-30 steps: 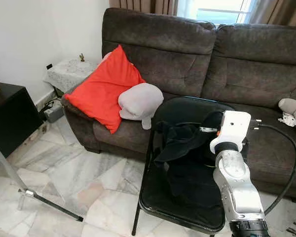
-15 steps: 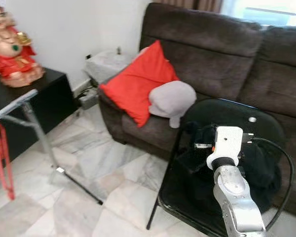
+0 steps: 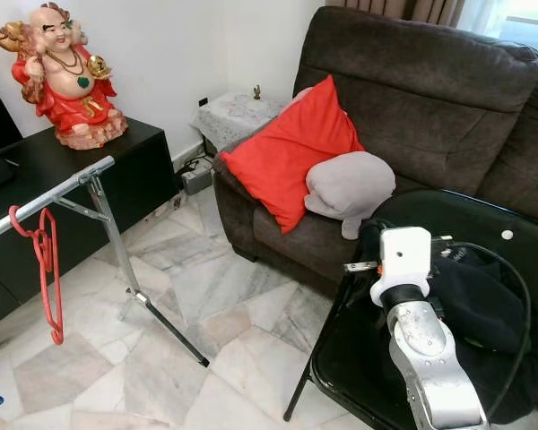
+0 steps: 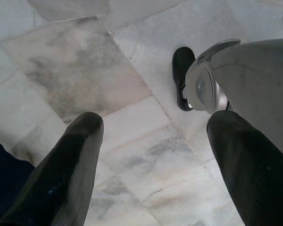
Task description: Hang hanger
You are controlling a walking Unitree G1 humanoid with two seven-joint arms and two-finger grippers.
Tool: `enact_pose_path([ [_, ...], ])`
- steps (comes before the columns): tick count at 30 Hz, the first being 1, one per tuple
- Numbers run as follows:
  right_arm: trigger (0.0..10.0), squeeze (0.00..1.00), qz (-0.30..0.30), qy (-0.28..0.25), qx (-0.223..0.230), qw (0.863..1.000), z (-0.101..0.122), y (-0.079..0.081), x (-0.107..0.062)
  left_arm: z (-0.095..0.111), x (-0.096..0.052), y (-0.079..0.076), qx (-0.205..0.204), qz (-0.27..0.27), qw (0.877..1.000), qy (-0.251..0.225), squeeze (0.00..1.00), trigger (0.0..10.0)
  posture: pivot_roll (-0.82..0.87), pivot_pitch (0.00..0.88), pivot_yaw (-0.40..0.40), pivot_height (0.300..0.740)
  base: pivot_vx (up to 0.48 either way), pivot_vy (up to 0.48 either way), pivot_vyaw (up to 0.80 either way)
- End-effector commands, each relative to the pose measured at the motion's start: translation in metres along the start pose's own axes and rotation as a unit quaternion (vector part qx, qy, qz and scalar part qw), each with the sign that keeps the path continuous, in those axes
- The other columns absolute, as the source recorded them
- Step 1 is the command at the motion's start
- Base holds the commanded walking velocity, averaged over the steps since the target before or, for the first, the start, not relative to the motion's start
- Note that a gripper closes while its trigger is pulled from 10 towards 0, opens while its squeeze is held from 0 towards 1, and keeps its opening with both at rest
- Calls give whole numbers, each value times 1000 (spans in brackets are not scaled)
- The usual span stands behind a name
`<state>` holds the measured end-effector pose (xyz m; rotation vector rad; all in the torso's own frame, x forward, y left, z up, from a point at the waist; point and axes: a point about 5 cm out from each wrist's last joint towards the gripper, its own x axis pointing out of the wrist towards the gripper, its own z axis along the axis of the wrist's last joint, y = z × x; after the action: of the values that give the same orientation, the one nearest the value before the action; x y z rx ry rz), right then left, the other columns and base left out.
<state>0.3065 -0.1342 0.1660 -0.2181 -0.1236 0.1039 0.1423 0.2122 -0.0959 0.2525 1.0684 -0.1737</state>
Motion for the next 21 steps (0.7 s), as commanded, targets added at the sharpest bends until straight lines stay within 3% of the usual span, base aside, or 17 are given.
enact_pose_path([
  [1,10000,0,20,-38,1,999,16,6,1,-6,-1,2,3,3,1000,10,0,10000,42,0,13,740,0,0,800],
  [6,10000,0,132,-80,5,988,28,31,-6,-6,-1,1,5,2,1000,10,0,10000,40,0,17,740,0,0,800],
  [21,10000,0,228,-101,9,968,31,46,-18,-6,-1,0,7,0,1000,10,0,10000,40,0,15,740,0,0,800],
])
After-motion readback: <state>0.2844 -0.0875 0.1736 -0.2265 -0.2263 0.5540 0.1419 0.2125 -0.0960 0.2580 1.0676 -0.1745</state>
